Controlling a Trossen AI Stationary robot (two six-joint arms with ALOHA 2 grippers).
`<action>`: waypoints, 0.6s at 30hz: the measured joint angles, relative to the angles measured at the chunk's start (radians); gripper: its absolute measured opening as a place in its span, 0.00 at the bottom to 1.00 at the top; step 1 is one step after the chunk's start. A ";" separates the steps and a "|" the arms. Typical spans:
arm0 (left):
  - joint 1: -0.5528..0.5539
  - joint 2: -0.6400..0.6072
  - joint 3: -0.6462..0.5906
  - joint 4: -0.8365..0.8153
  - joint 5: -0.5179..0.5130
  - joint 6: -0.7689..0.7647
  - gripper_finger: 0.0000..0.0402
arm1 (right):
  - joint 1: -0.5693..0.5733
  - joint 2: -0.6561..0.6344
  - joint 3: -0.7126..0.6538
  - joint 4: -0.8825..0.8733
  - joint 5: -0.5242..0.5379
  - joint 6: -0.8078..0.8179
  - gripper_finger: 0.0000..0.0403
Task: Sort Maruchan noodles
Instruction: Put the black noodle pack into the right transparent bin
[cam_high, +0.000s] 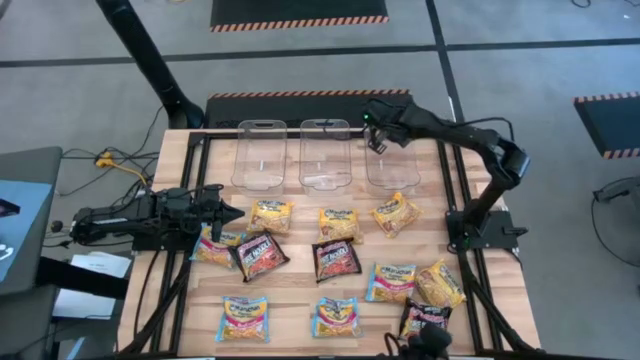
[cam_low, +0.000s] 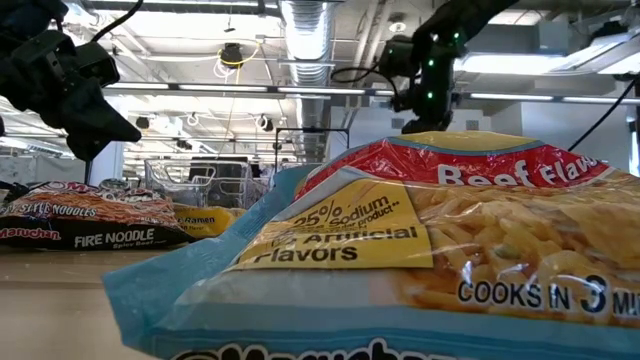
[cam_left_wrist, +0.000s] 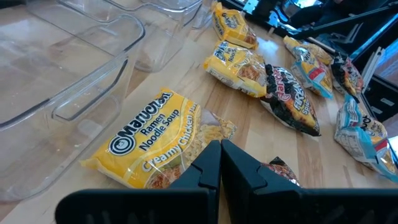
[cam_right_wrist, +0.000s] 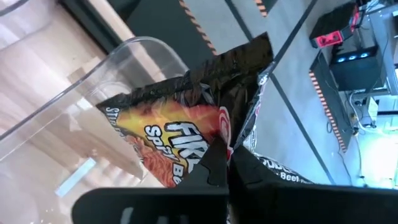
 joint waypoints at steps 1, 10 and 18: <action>0.000 0.000 0.000 0.000 0.000 0.000 0.00 | 0.003 0.013 0.000 0.005 0.000 0.000 0.01; 0.000 0.000 0.000 0.000 0.000 -0.001 0.00 | 0.010 0.123 0.000 0.017 0.001 0.034 0.01; 0.000 0.000 0.000 0.001 0.000 -0.002 0.00 | 0.015 0.160 0.000 0.012 -0.002 0.030 0.01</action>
